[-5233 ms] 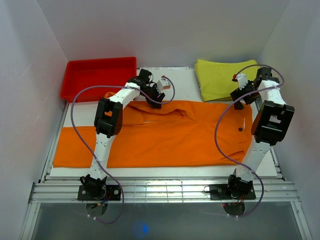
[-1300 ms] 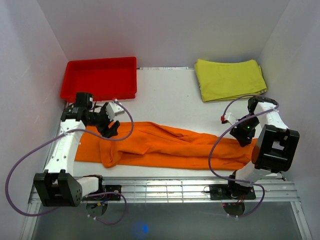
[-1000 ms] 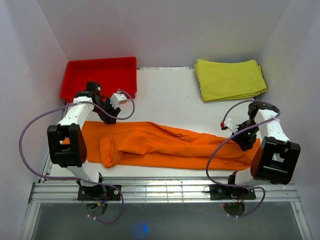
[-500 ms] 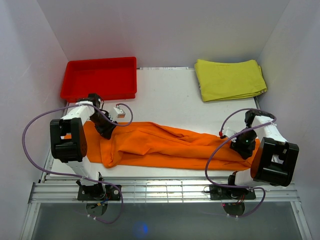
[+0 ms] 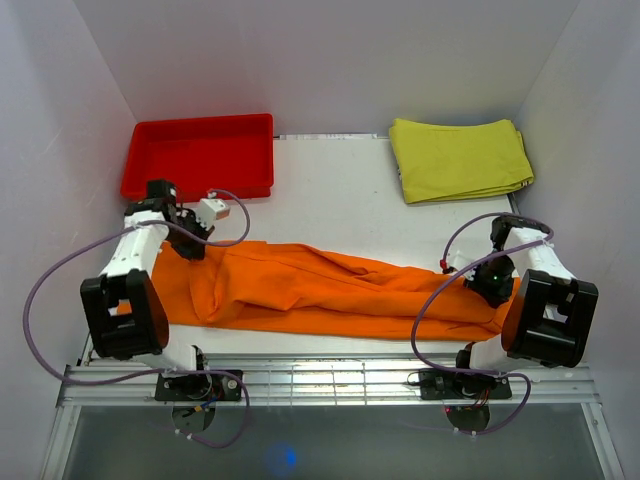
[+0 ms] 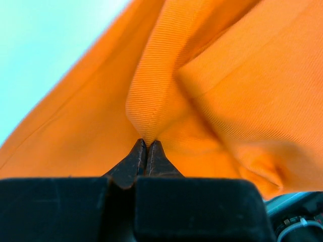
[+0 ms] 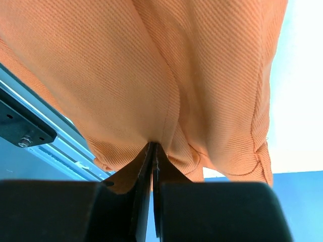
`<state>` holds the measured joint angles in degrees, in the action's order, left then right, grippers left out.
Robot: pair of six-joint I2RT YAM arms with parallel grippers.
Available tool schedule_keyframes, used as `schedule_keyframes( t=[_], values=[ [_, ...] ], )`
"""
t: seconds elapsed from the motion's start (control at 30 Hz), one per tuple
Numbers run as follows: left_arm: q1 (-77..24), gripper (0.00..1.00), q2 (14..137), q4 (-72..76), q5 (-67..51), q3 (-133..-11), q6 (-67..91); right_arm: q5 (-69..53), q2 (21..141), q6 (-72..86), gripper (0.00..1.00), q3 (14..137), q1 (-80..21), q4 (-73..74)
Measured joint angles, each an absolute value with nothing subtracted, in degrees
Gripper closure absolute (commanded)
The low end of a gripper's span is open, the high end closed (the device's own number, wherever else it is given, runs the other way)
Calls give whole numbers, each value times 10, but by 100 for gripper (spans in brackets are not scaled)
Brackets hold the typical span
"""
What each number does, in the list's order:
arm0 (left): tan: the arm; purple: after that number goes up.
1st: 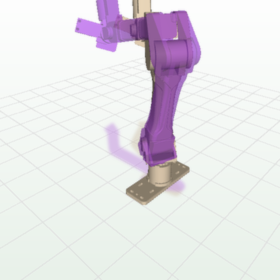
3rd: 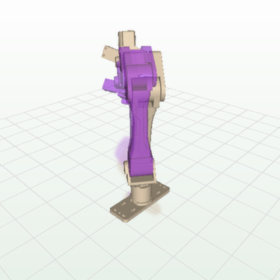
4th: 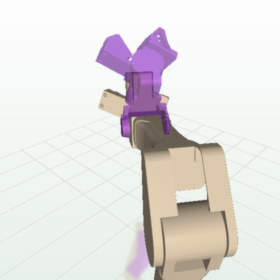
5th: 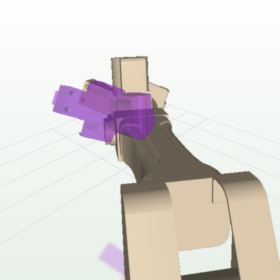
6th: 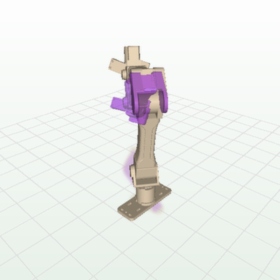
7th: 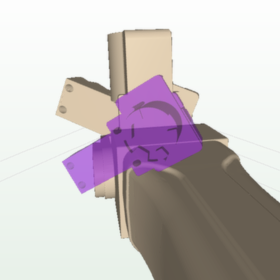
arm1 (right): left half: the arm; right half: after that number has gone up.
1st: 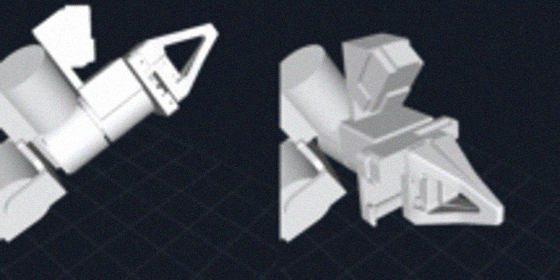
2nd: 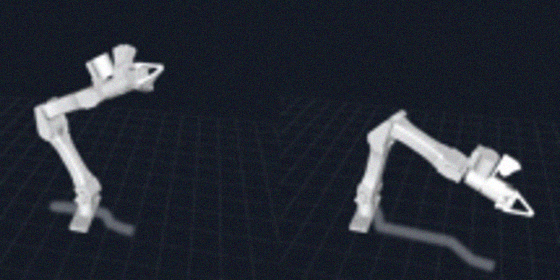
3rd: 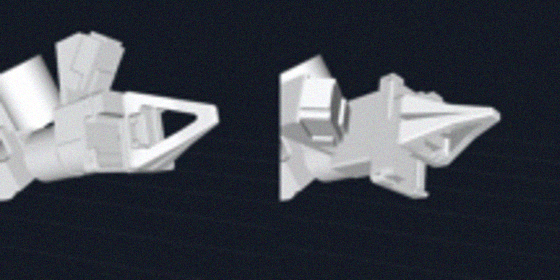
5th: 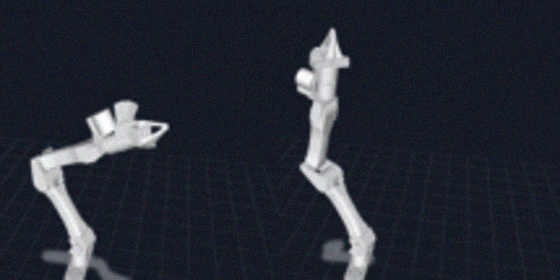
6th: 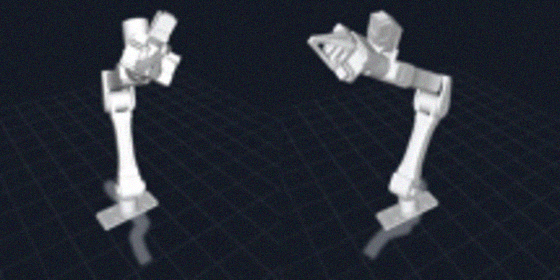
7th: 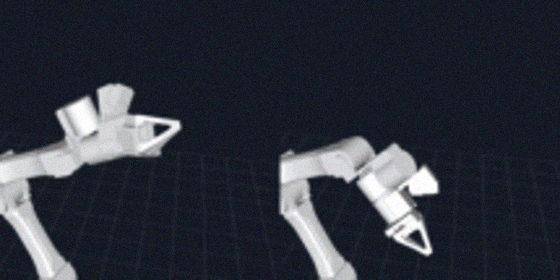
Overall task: Fold and stack the trousers
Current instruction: Flatten the trousers out
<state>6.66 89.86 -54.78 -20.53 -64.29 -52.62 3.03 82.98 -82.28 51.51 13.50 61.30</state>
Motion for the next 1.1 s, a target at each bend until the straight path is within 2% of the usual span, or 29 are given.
schedule_keyframes(
  t=[0.3, 0.53, 0.57, 0.67, 0.7, 0.8, 0.87, 1.0, 1.1],
  values=[
    [201, 100, 676, -388, -168, -642, -432, 20, 824, -826, 92, 531, 145, 618],
    [228, 100, 566, -300, -177, -615, -404, -30, 750, -863, 92, 589, 173, 638],
    [228, 100, 556, -295, -178, -613, -402, -31, 730, -873, 89, 587, 176, 642],
    [228, 100, 532, -283, -179, -603, -406, -28, 668, -894, 44, 556, 185, 644],
    [230, 100, 523, -282, -179, -596, -410, -30, 658, -896, 43, 547, 192, 649],
    [241, 100, 485, -285, -175, -551, -432, -38, 683, -889, 44, 551, 207, 657],
    [250, 100, 449, -295, -171, -505, -453, -44, 735, -868, 51, 574, 211, 662],
    [258, 100, 393, -345, -166, -428, -496, -63, 844, -813, 58, 637, 213, 663],
    [258, 100, 381, -397, -162, -376, -534, -77, 895, -783, 66, 657, 213, 661]
  ],
)
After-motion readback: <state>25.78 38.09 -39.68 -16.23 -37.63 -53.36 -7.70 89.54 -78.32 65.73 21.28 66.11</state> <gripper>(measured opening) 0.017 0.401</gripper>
